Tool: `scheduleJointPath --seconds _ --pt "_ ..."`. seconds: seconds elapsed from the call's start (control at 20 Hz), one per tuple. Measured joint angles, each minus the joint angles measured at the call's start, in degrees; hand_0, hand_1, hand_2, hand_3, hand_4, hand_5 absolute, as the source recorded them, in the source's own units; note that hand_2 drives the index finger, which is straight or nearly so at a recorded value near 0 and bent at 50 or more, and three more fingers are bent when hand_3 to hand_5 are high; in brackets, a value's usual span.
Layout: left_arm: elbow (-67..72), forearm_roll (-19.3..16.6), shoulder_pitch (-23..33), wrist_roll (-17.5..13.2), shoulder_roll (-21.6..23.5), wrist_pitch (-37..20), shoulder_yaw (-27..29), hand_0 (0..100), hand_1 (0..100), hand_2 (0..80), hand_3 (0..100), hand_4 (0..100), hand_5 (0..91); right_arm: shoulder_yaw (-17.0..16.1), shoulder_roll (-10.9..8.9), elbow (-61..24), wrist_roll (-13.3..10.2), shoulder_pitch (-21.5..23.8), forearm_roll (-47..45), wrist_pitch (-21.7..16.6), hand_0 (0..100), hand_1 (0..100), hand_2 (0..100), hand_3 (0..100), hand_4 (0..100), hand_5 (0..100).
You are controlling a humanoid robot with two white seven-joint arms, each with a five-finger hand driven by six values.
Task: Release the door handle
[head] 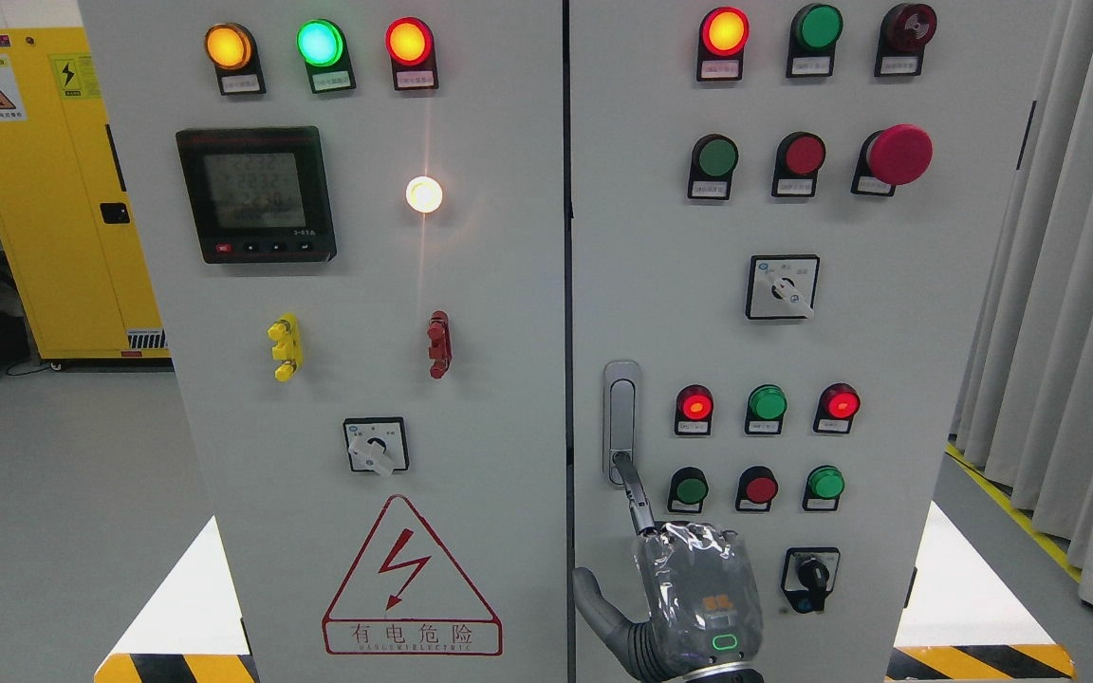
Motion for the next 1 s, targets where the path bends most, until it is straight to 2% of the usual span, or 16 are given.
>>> scheduleJointPath --seconds 1.0 --pt "0.0 0.0 0.0 0.0 0.0 0.0 0.0 12 56 0.0 0 0 0.0 0.1 -0.02 -0.1 0.4 0.7 0.1 0.5 33 35 0 100 100 100"
